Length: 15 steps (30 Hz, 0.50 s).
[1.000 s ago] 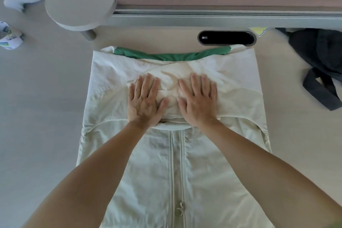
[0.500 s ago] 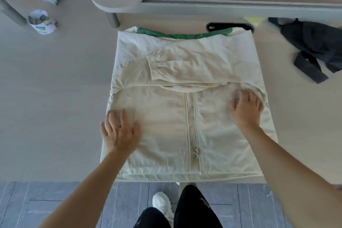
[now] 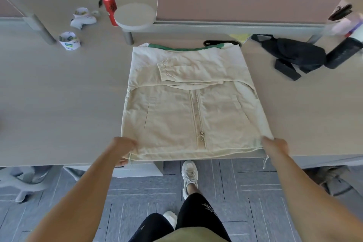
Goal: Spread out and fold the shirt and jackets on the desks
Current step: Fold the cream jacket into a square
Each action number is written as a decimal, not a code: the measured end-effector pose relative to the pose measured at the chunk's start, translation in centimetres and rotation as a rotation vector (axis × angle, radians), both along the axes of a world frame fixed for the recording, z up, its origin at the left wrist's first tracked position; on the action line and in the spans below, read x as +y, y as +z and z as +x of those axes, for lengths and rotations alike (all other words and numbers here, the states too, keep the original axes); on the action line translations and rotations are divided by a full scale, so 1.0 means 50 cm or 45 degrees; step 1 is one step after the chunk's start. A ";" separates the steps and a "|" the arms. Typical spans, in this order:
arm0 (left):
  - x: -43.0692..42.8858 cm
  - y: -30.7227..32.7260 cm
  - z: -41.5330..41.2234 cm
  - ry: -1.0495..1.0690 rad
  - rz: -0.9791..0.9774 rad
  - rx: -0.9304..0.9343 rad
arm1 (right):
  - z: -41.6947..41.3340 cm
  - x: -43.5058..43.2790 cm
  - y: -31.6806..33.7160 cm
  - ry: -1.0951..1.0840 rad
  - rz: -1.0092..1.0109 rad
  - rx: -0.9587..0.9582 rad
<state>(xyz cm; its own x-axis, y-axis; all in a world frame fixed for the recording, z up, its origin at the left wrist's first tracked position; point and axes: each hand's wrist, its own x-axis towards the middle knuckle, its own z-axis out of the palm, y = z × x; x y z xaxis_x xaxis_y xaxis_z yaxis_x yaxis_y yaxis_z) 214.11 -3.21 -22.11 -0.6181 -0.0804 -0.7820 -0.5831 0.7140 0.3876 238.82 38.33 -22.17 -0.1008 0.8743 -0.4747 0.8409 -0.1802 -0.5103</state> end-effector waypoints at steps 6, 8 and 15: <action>-0.057 0.033 0.096 0.137 0.274 0.071 | 0.082 -0.026 0.007 -0.341 -0.481 0.536; -0.067 0.036 0.119 0.172 0.271 0.172 | 0.108 -0.036 0.016 -0.370 -0.579 0.620; -0.104 0.048 0.162 0.242 0.313 0.280 | 0.161 -0.059 0.023 -0.353 -0.505 0.544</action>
